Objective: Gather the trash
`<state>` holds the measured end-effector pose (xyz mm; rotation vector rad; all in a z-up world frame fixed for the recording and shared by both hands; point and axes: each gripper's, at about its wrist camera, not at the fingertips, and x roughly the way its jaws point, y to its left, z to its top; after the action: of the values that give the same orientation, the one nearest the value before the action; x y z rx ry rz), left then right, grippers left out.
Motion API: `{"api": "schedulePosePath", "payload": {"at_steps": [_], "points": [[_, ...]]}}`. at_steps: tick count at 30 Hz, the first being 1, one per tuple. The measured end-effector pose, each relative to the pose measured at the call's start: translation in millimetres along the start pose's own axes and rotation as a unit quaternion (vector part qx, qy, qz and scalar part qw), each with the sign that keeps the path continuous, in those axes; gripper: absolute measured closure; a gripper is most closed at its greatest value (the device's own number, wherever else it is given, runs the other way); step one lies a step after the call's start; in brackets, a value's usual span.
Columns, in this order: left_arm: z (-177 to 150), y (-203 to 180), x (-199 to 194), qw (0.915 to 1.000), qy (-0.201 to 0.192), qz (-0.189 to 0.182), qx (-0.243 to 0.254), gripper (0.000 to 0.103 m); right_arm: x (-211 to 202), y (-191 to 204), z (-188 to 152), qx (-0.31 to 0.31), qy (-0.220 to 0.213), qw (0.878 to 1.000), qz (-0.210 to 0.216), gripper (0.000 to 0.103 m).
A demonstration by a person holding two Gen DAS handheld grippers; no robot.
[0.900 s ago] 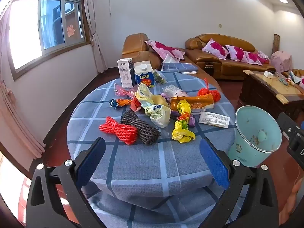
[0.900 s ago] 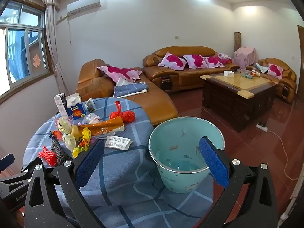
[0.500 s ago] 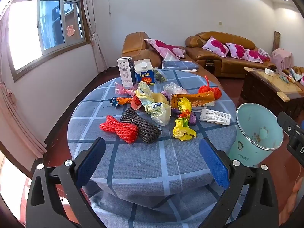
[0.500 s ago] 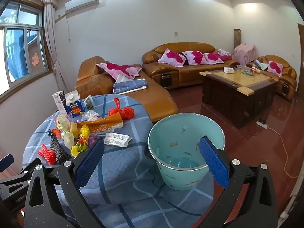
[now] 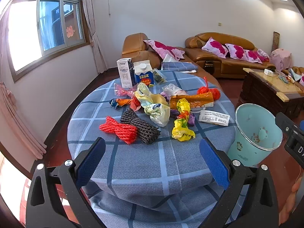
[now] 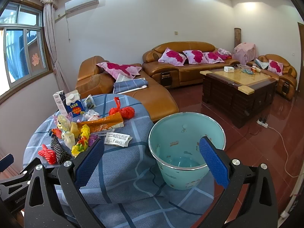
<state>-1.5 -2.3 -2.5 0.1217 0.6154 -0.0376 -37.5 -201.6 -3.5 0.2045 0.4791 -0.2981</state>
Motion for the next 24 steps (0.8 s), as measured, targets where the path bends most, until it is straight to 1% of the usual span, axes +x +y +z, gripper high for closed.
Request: {"api": "schedulePosePath", "payload": {"at_steps": [24], "points": [[2.9,2.7,-1.5,1.0,-0.001,0.002,-0.006,0.006,1.3,-1.0,-0.5,0.002,0.004,1.0,-0.003,0.005]]}}
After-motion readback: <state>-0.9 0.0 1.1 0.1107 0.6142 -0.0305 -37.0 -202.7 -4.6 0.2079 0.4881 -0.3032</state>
